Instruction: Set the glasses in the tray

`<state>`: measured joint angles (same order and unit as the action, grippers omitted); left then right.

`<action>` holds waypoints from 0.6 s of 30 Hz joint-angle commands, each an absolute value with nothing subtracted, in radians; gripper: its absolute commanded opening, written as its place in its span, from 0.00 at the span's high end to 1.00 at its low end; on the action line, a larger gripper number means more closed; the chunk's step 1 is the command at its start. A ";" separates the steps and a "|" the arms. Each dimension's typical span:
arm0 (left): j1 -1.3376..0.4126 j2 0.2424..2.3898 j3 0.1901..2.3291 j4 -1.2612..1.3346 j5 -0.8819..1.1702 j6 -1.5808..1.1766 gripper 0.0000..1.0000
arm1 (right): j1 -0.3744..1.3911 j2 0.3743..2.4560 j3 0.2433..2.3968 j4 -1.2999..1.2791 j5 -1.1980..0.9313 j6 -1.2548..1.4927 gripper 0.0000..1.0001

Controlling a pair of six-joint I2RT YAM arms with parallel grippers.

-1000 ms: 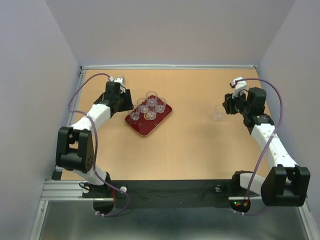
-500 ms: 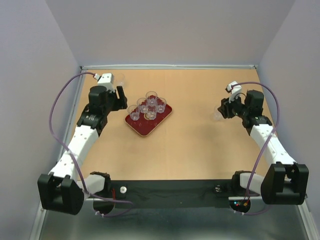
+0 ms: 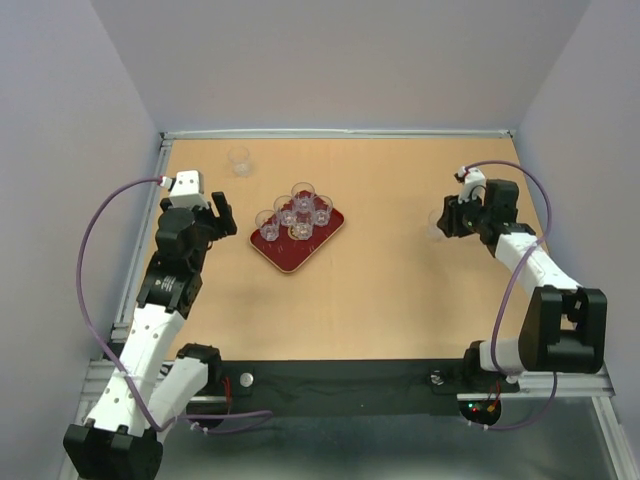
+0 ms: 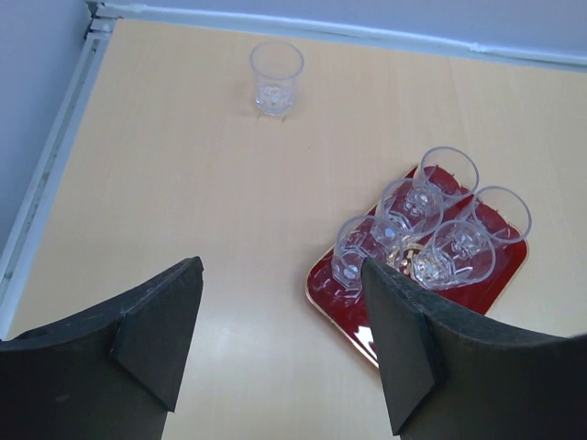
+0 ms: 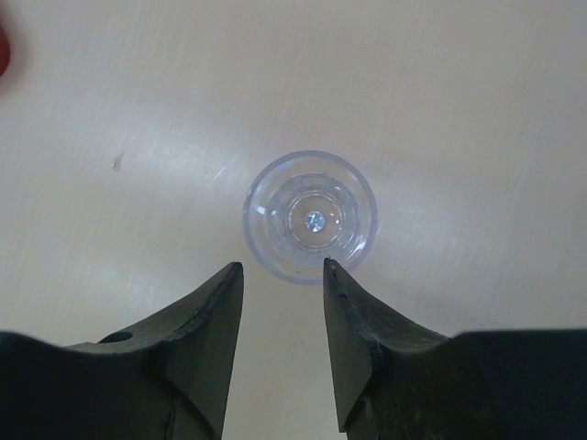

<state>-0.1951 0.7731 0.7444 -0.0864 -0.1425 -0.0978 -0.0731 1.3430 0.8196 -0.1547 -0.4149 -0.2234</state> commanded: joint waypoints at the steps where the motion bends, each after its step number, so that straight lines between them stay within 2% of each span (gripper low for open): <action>1: -0.199 0.741 0.736 -0.029 -0.179 -0.080 0.19 | -0.081 1.380 0.908 -0.123 -0.289 -0.132 0.54; 7: -0.199 0.726 0.733 -0.026 -0.173 -0.081 0.19 | -0.084 1.431 0.936 -0.118 -0.195 -0.118 0.54; 18: -0.199 0.730 0.735 -0.025 -0.160 -0.080 0.19 | -0.084 1.525 0.971 -0.114 -0.198 -0.117 0.55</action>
<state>-0.1951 0.7467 0.7444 -0.0719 -0.1589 -0.0929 -0.0784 1.5120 0.9123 -0.1493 -0.2119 -0.1295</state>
